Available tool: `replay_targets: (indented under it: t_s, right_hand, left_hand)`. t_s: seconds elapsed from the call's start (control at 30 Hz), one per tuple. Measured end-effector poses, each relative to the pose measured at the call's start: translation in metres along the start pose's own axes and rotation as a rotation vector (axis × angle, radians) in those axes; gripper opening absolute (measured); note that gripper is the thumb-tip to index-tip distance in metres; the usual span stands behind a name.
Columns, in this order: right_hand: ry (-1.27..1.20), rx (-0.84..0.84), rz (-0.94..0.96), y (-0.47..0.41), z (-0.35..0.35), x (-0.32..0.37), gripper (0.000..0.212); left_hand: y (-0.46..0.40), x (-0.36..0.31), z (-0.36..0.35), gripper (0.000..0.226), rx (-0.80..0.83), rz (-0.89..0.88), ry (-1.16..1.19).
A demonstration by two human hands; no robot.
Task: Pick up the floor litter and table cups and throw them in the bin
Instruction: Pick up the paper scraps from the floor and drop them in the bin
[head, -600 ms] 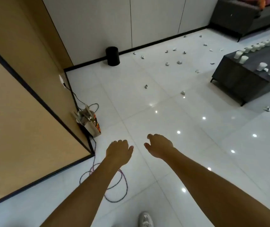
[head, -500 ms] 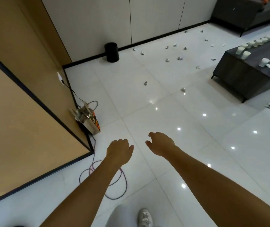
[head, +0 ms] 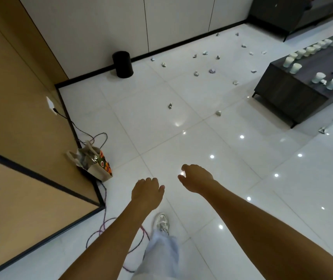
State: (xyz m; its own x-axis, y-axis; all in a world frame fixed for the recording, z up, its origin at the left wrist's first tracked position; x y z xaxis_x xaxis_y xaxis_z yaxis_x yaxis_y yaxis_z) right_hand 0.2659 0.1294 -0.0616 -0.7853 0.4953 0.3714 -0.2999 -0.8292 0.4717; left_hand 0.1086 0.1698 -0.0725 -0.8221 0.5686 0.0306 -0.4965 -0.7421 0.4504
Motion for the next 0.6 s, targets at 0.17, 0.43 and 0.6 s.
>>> replay_targets:
  t_s: [0.17,0.43,0.6]
  right_hand:
    - [0.008,-0.017,-0.025,-0.071,0.043,0.025,0.042]
    - [-0.013,-0.005,-0.049,-0.166,0.087,0.042,0.043]
    - [-0.007,0.021,-0.028,-0.232,0.107,0.044,0.042]
  left_hand:
    - [-0.073,0.026,0.042,0.047,0.008,-0.02,-0.004]
    - [-0.172,0.061,0.096,0.047,0.01,-0.005,0.029]
    - [-0.237,0.072,0.118,0.047,0.048,0.005,0.042]
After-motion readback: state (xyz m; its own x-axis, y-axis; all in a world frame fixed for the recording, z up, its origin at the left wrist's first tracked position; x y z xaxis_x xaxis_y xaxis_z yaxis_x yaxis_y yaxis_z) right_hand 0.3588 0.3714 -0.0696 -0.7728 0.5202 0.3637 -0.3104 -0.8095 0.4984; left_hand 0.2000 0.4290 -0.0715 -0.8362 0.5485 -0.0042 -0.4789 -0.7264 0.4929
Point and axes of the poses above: each hand's wrist, its own y-axis away from the middle knuckle, its own z-axis out of the back of the hand, x = y × z, the point moved 6 cm from there along -y, towards the middle knuckle, and after that the axes turned 9 degrees about -y, right-handed, at the moved point
